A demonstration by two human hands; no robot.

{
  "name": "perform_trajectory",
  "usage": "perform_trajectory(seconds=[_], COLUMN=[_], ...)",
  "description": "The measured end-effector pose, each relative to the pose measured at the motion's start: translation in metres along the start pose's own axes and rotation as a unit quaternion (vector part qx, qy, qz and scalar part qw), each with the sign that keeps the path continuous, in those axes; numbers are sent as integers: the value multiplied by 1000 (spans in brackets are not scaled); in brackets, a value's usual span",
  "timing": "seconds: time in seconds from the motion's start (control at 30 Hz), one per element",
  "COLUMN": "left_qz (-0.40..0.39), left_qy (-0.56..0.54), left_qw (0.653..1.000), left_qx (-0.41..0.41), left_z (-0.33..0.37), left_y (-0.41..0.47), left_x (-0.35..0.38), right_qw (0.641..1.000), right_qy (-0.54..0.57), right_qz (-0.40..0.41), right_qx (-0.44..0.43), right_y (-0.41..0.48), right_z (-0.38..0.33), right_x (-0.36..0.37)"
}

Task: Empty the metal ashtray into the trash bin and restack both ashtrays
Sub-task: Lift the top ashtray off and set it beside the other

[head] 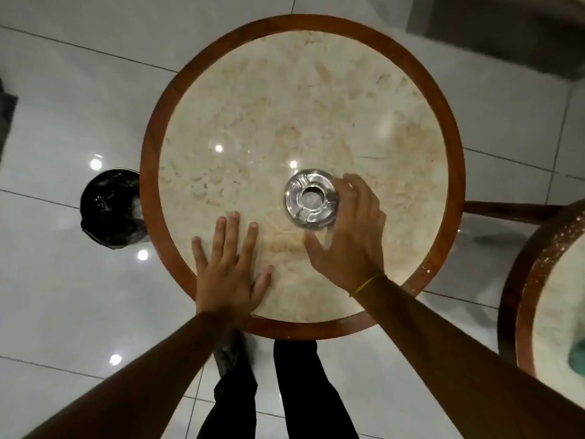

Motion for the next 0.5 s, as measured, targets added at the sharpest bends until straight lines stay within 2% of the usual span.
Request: perform_trajectory(seconds=[0.27,0.5], left_qz=[22,25], left_qy=[9,4], left_qw=[1000,1000], left_qx=[7,4], left_z=[-3,-3], left_y=[1,0], left_x=[5,7], right_qw=[978,968], right_qy=[-145,-140], right_qz=[-144,-201], right_qx=[-31,-45], right_y=[48,68], right_z=[-18,-15], right_x=[18,18])
Point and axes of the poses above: each hand's wrist, its own y-axis towards the middle knuckle, its own x-axis out of the palm, z = x × y, the point moved 2 cm from there along y, towards the middle knuckle, and after that the axes turned 4 degrees about -z, right-handed, at the moved point
